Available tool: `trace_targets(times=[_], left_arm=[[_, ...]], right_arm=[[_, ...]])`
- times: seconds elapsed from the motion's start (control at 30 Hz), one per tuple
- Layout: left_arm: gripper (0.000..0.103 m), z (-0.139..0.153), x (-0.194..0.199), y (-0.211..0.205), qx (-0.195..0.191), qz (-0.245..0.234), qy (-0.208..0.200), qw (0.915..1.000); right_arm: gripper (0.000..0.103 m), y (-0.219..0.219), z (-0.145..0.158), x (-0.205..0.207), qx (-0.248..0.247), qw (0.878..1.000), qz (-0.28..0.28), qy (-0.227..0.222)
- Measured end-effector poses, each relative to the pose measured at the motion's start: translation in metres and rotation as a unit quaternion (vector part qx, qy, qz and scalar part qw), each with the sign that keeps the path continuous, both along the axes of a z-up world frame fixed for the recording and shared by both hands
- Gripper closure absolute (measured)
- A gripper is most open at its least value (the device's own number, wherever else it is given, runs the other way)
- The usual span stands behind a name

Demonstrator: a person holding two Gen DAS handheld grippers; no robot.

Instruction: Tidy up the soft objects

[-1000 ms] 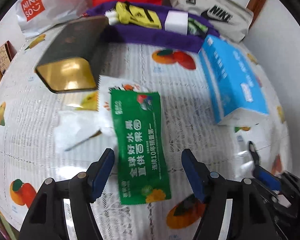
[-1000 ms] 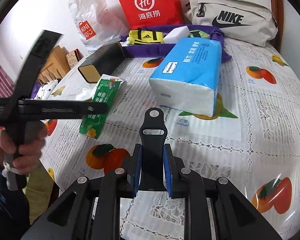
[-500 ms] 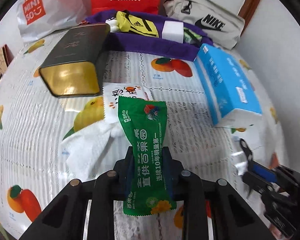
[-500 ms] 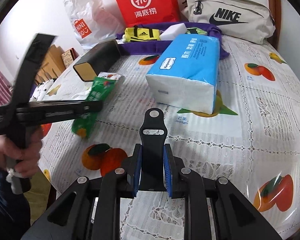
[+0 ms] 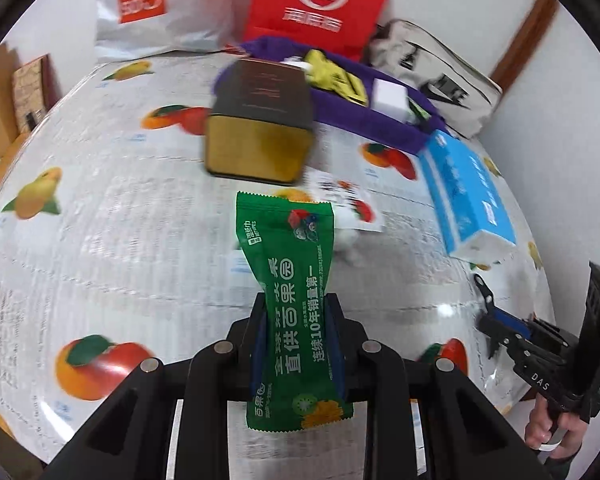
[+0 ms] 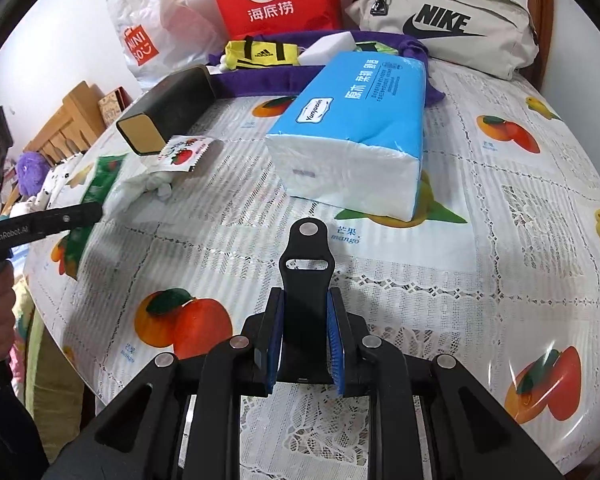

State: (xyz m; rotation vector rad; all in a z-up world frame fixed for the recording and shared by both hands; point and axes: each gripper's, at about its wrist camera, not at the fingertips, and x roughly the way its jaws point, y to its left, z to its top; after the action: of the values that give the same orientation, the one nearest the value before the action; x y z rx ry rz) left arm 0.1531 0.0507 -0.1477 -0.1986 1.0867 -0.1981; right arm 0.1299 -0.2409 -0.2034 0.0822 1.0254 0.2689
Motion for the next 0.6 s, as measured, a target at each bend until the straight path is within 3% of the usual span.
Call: trace_targets(times=[0.3, 0.6], left_arm=[[0.078, -0.005, 0.011, 0.032, -0.009, 0.022, 0.011, 0.9997], [0.078, -0.008, 0.024, 0.026, -0.012, -0.006, 0.033, 0.9994]], right_arm=[[0.082, 0.002, 0.009, 0.003, -0.008, 1.0, -0.009, -0.001], [0.082, 0.002, 0.026, 0.008, -0.01, 1.0, -0.017, 0.0]])
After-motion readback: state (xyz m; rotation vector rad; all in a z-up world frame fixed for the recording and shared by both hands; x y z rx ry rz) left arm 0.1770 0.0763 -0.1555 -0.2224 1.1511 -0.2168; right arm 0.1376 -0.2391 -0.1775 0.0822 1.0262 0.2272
